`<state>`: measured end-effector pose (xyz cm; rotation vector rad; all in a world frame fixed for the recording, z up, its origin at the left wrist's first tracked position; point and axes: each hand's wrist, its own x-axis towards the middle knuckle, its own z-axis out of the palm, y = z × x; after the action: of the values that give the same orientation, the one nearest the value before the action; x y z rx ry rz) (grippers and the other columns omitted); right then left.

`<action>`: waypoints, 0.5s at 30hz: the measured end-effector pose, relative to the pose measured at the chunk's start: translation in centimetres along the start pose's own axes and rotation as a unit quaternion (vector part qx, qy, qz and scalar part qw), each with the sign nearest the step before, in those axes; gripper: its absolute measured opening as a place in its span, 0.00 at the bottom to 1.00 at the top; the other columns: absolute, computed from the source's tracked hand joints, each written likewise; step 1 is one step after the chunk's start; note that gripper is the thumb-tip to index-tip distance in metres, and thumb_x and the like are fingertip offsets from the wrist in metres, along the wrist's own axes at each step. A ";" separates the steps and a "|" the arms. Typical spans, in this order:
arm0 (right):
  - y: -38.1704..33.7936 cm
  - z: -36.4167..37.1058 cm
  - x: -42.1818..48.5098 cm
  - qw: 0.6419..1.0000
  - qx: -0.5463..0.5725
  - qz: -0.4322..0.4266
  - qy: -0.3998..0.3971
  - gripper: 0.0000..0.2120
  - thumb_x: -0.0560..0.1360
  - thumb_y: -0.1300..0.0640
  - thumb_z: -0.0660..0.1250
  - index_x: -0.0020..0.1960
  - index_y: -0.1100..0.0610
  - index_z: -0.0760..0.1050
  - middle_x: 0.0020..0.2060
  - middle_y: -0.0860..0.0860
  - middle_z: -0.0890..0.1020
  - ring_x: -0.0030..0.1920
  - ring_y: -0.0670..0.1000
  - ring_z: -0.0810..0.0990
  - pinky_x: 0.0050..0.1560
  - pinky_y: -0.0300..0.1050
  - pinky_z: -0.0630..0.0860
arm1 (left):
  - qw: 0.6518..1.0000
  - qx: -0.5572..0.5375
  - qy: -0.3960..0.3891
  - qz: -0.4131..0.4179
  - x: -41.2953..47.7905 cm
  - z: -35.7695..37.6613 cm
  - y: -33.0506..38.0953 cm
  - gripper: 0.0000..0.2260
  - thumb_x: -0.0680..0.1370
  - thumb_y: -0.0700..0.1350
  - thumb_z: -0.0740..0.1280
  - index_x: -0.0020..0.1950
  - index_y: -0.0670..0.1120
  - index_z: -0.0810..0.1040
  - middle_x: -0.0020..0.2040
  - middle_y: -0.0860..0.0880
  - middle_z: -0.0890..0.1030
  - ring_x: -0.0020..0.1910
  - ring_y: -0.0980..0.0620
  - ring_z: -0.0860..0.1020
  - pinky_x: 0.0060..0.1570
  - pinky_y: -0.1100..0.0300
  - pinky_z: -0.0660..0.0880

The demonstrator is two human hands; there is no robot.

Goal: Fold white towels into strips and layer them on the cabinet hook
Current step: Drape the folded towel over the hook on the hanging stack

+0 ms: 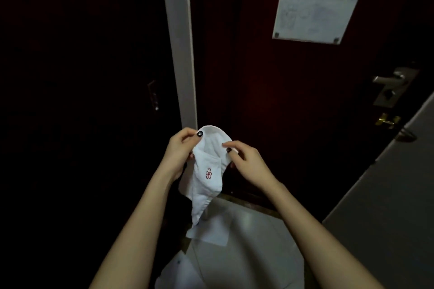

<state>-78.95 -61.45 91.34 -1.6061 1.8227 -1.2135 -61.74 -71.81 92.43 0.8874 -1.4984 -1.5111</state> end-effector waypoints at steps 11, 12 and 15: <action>-7.2 3.0 -8.3 0.974 0.185 -0.027 -0.129 0.02 0.74 0.52 0.72 0.43 0.45 0.82 0.45 0.53 0.83 0.45 0.59 0.80 0.45 0.46 0.74 | 0.984 0.020 0.171 0.049 -12.2 -1.5 5.9 0.07 0.80 0.42 0.66 0.44 0.41 0.76 0.33 0.46 0.73 0.31 0.53 0.71 0.30 0.61 0.67; -7.5 3.3 -9.0 0.972 0.187 -0.028 -0.140 0.03 0.74 0.53 0.73 0.42 0.47 0.82 0.43 0.53 0.83 0.44 0.59 0.79 0.43 0.46 0.74 | 0.979 0.016 0.200 0.044 -13.5 -1.7 5.7 0.07 0.80 0.42 0.66 0.44 0.41 0.76 0.32 0.47 0.73 0.30 0.54 0.71 0.30 0.62 0.67; -8.0 4.0 -11.2 0.964 0.191 -0.040 -0.178 0.05 0.75 0.55 0.72 0.40 0.53 0.81 0.41 0.52 0.82 0.39 0.52 0.78 0.40 0.45 0.73 | 0.964 0.015 0.264 0.033 -17.4 -2.0 5.1 0.07 0.80 0.42 0.66 0.43 0.43 0.75 0.31 0.48 0.70 0.28 0.55 0.69 0.27 0.63 0.68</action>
<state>-68.56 -51.80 93.23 -1.5614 1.2278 -1.1358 -52.24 -56.76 96.32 1.1390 -1.1444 -1.0873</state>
